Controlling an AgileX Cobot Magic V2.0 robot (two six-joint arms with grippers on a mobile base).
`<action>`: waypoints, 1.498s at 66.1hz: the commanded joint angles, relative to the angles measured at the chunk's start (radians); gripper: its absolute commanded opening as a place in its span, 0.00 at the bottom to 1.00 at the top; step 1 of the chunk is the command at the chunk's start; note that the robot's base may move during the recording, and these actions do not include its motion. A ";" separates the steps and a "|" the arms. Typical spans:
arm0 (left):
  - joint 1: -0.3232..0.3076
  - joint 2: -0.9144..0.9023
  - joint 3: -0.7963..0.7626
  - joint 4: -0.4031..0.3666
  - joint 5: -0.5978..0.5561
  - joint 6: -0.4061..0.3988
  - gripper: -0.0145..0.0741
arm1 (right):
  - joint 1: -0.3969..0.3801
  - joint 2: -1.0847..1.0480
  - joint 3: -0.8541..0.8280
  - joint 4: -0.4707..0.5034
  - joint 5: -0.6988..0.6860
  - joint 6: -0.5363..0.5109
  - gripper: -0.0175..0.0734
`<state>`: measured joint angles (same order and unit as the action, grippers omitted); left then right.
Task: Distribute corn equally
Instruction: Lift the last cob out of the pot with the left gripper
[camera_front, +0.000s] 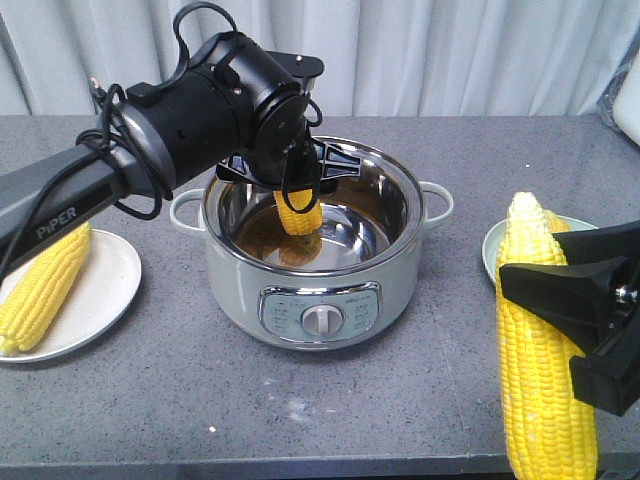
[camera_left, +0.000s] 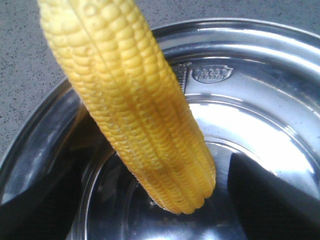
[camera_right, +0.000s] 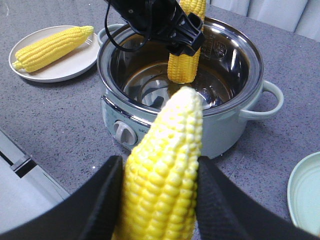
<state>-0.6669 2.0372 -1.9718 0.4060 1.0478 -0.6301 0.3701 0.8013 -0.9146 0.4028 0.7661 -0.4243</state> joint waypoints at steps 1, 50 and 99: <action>0.009 -0.040 -0.031 0.018 -0.049 -0.012 0.82 | -0.004 -0.005 -0.025 0.015 -0.062 -0.009 0.36; 0.009 0.075 -0.031 0.048 -0.239 -0.012 0.69 | -0.004 -0.005 -0.025 0.015 -0.062 -0.009 0.36; 0.009 -0.149 -0.031 -0.172 -0.151 0.319 0.49 | -0.004 -0.005 -0.025 0.015 -0.062 -0.009 0.36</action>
<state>-0.6613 2.0067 -1.9718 0.2856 0.9252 -0.4096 0.3701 0.8013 -0.9146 0.4028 0.7661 -0.4244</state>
